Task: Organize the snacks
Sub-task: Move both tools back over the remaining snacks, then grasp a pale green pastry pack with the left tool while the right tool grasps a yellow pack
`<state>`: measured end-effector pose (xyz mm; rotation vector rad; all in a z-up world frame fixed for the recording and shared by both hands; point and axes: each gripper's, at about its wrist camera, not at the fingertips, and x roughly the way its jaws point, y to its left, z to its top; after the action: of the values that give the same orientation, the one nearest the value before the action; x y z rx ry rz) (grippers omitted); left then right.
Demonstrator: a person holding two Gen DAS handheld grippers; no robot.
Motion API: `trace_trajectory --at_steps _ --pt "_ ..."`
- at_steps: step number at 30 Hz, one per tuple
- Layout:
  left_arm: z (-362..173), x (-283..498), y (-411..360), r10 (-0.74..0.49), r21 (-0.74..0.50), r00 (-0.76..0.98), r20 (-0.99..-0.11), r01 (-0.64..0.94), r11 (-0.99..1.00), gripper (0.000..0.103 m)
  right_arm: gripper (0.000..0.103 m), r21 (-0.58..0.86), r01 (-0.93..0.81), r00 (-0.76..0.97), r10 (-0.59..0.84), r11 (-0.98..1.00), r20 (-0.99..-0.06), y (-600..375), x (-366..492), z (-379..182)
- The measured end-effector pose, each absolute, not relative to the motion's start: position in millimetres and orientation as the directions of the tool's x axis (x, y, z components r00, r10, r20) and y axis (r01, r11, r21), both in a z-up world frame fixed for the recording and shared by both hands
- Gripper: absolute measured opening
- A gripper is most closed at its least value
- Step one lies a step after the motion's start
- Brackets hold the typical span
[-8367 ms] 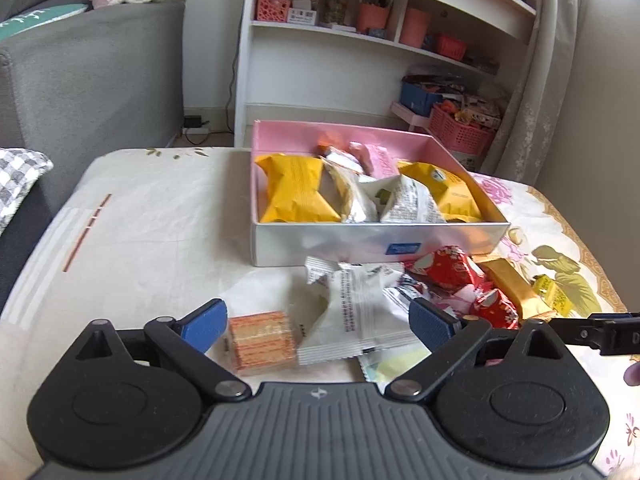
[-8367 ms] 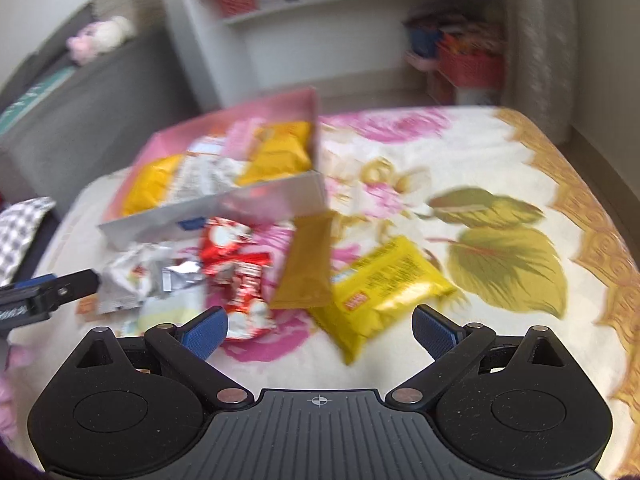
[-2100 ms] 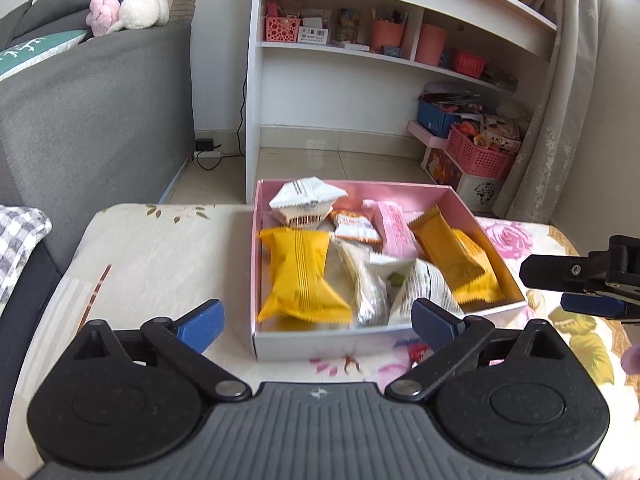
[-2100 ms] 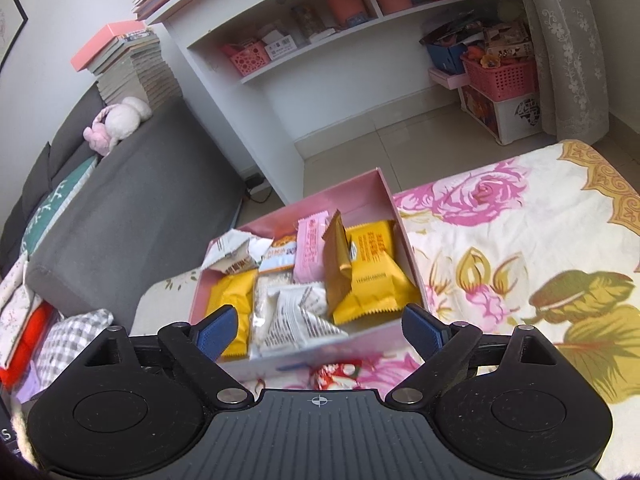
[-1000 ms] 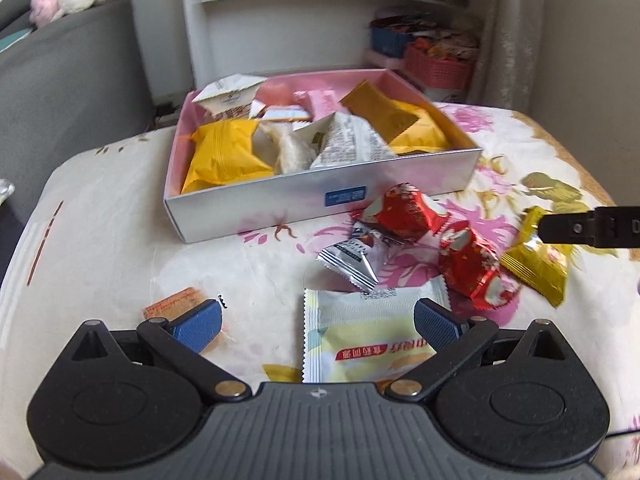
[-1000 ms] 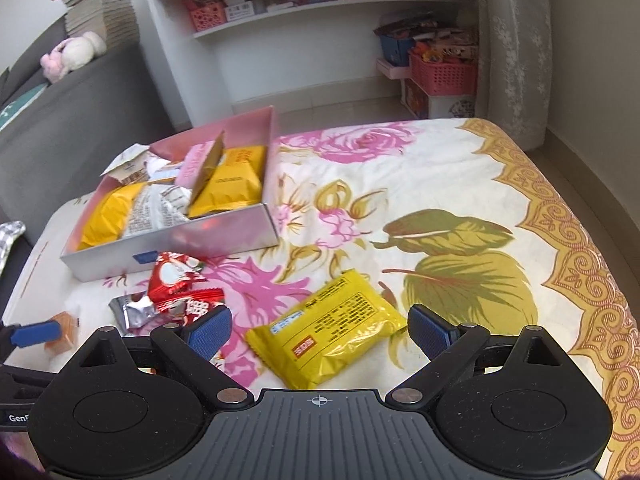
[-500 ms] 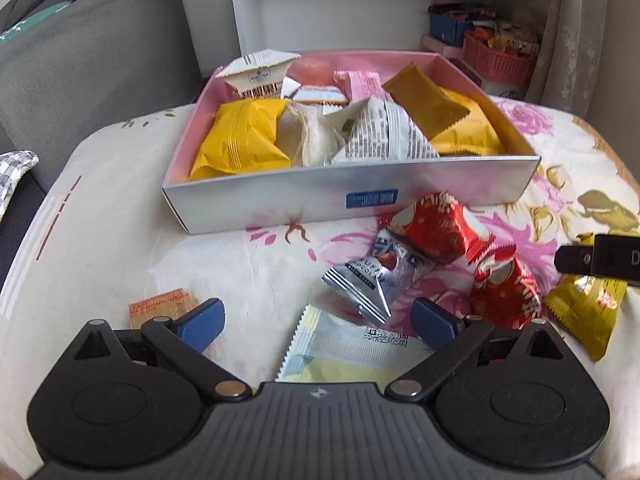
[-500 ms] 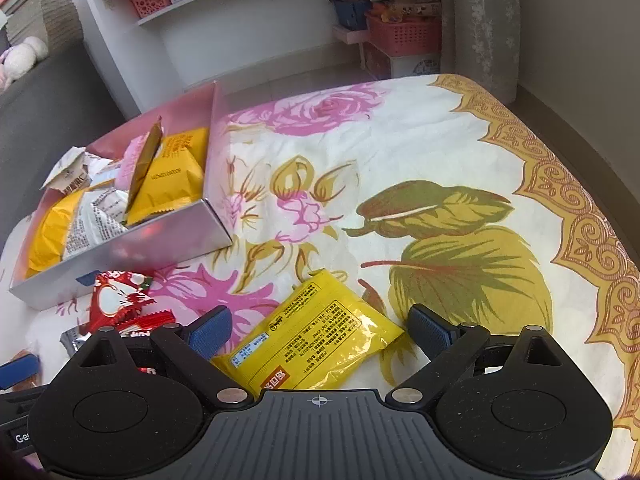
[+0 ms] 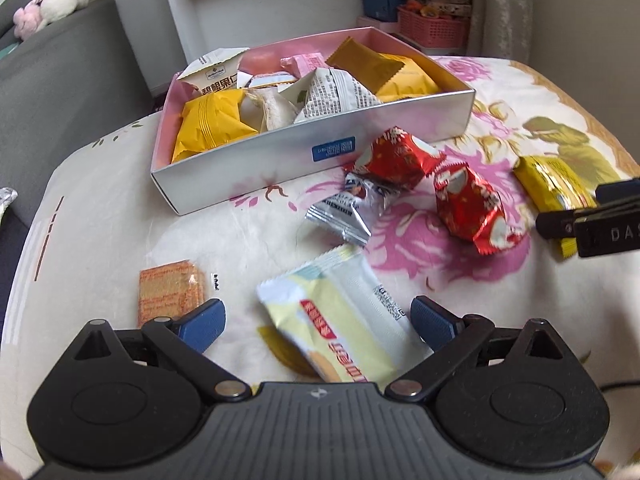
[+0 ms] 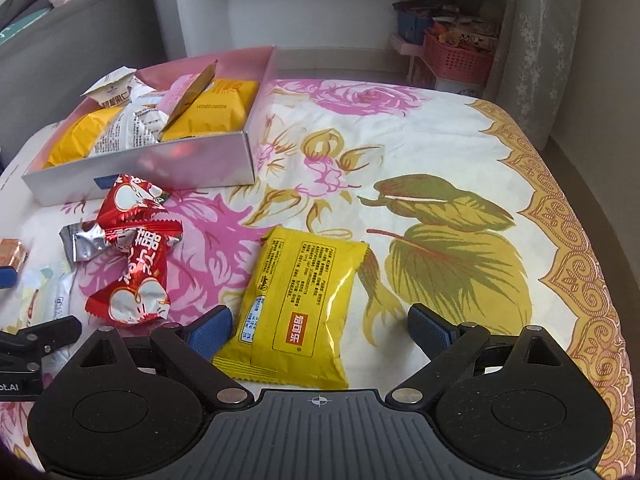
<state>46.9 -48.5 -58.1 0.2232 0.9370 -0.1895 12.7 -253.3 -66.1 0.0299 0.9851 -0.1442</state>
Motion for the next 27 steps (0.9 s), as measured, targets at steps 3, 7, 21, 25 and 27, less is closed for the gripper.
trace_trajectory --at_steps 3,7,21,25,27 --pt "-58 39 -43 -0.066 0.129 0.590 -0.805 0.282 0.951 0.100 0.096 -0.036 0.132 0.544 -0.103 0.991 -0.833 -261 7 -66" --pt "-56 38 -37 -0.088 0.118 0.590 -0.803 0.302 0.946 0.099 0.096 -0.030 0.115 0.546 -0.088 0.993 -0.833 -264 2 -65" --pt "-59 33 -39 -0.203 -0.015 0.590 -0.781 0.306 0.952 0.077 0.096 -0.002 0.000 0.593 -0.002 1.000 -0.806 -243 1 -70" --pt "-57 32 -38 -0.210 -0.021 0.595 -0.776 0.308 0.951 0.066 0.096 0.001 0.002 0.603 -0.001 1.000 -0.798 -244 3 -70" --pt "-57 32 -38 -0.212 -0.025 0.595 -0.775 0.307 0.951 0.062 0.095 0.001 0.008 0.606 -0.003 1.000 -0.796 -244 4 -70"
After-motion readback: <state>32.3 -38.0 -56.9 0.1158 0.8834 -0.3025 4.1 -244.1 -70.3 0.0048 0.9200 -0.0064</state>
